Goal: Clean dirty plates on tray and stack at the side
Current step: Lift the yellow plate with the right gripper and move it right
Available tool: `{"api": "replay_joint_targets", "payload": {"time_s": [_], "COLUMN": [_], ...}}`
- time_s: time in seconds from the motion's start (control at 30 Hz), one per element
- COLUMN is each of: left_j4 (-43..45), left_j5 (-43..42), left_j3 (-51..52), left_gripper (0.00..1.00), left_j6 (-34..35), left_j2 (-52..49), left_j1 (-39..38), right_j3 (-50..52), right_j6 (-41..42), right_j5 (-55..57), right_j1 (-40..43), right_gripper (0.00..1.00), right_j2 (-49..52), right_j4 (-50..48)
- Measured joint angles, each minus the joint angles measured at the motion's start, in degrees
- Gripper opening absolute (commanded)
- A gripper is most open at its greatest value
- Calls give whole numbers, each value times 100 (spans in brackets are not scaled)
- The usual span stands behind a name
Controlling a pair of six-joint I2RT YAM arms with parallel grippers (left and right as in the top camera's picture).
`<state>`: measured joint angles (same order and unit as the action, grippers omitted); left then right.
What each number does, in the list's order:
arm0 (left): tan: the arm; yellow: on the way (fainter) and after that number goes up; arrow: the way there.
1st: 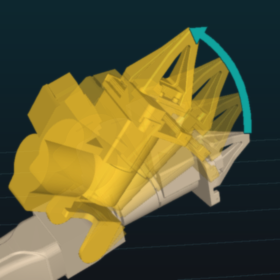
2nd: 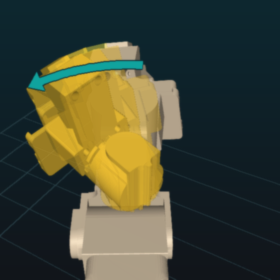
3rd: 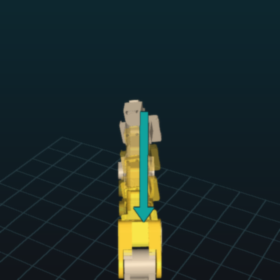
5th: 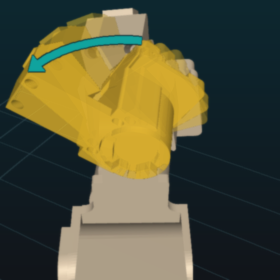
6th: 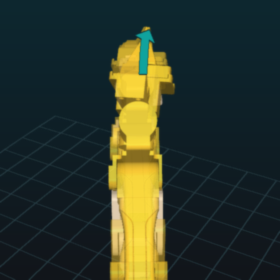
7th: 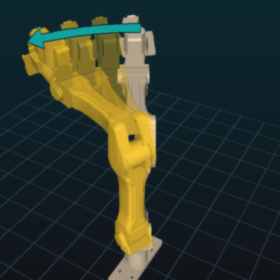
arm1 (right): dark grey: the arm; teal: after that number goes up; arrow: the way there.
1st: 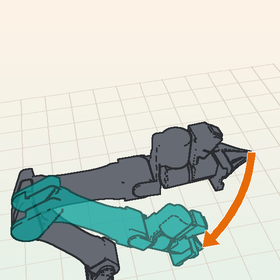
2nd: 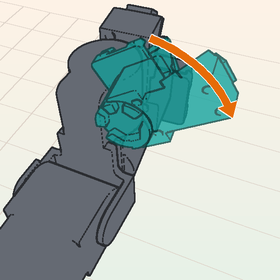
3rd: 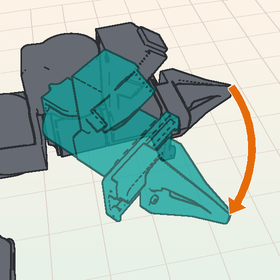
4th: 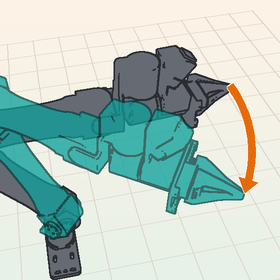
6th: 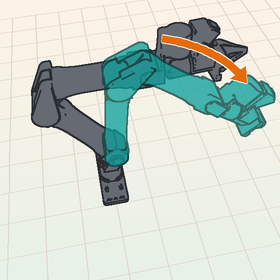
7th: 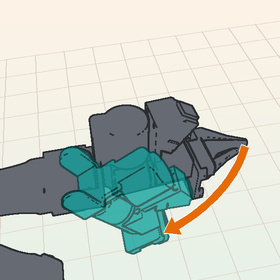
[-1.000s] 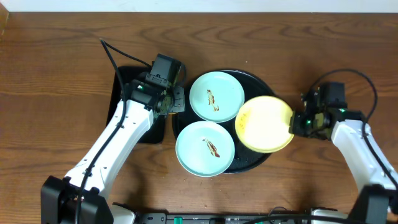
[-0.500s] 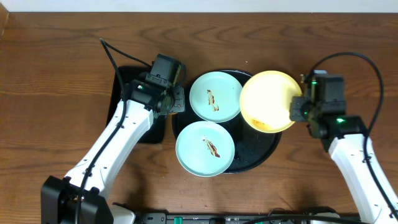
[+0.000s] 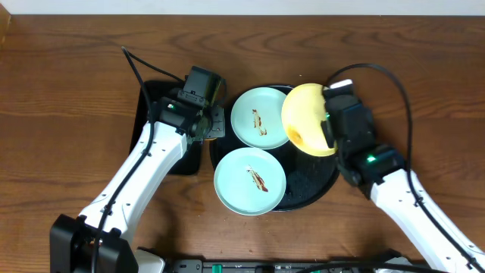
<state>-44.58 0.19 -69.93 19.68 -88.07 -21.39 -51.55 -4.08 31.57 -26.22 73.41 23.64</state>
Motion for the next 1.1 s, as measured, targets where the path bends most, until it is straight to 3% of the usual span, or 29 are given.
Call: {"api": "replay_joint_targets", "payload": {"time_s": [0.3, 0.73, 1.1], "left_j4": [0, 0, 0], "left_j5": [-2, -2, -2], "left_j3": [0, 0, 0], "left_gripper": [7, 7, 7], "left_j6": [-2, 0, 0], "left_j2": [0, 0, 0], "left_j1": [0, 0, 0], "right_j3": [0, 0, -4], "right_j6": [-807, -1589, -1836], "right_j5": [887, 1810, 2396], "right_j1": [-498, -522, -841], "right_gripper": [1, 1, 1], "right_j2": [0, 0, 0], "right_j4": [-527, -431, -678]}}
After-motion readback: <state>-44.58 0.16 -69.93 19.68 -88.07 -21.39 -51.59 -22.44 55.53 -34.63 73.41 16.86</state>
